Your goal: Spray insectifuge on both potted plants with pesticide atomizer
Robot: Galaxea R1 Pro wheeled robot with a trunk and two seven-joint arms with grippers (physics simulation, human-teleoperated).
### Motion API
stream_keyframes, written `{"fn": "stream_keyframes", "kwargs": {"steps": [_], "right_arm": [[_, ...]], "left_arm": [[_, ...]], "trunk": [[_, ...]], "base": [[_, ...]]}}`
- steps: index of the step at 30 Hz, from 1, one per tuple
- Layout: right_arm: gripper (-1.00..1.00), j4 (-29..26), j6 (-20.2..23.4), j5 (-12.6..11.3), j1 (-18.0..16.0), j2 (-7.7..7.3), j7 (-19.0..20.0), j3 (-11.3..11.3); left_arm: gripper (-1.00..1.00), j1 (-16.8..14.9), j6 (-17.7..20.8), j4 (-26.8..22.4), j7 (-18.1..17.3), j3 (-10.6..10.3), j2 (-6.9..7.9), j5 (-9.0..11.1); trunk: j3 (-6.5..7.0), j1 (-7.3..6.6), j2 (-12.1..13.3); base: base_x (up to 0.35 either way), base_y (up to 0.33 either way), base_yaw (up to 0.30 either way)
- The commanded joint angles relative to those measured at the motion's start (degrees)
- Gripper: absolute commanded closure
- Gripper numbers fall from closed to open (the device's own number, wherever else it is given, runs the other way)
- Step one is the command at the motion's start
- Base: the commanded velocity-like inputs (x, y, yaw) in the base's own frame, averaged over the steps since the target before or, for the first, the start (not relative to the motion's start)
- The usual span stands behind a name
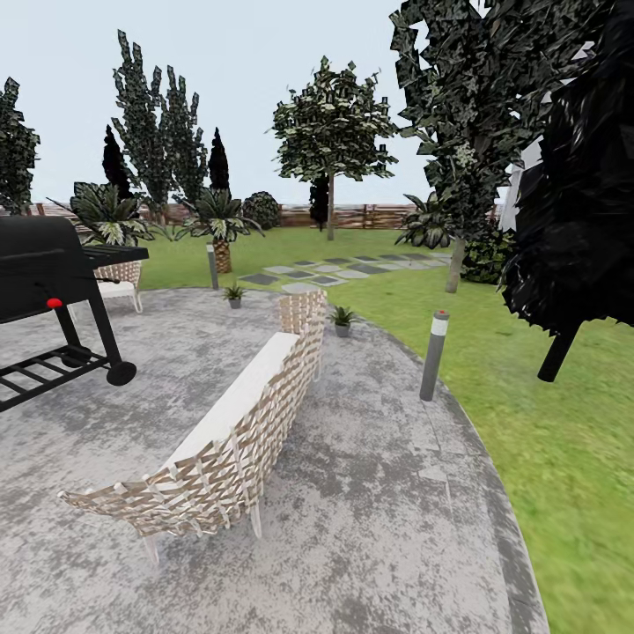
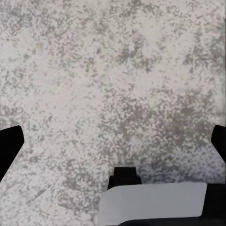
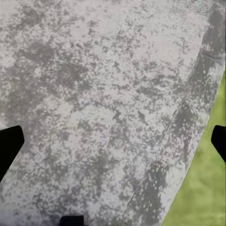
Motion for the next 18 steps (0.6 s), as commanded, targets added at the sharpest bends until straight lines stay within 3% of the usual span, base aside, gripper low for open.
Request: {"fn": "stream_keyframes", "kwargs": {"steps": [1,7,12,18], "right_arm": [[-1.00,-0.6,-0.7,0.0,0.0,0.01,0.0,0.0],[-1.00,-4.2,-7.5,-0.3,-0.9,0.20,0.0,0.0],[-1.00,-4.5,-8.7,-0.3,-2.9,0.48,0.4,0.1],[-1.00,-4.0,-8.9,0.0,-3.2,0.50,0.5,0.3]], "left_arm": [[-1.00,-0.5,-0.2,-0.1,0.0,0.0,0.00,0.0],[-1.00,-5.0,-0.4,-1.0,-0.4,-0.1,-0.10,0.1],[-1.00,-8.5,-0.4,-1.5,-0.7,-0.1,-0.15,0.1],[-1.00,-8.6,-3.6,-1.4,-0.3,0.1,0.14,0.0]], "trunk": [[-0.07,0.00,0.0],[-0.07,0.00,0.0],[-0.07,0.00,0.0],[-0.07,0.00,0.0]], "base": [[0.000,0.000,0.000],[0.000,0.000,0.000],[0.000,0.000,0.000],[0.000,0.000,0.000]]}}
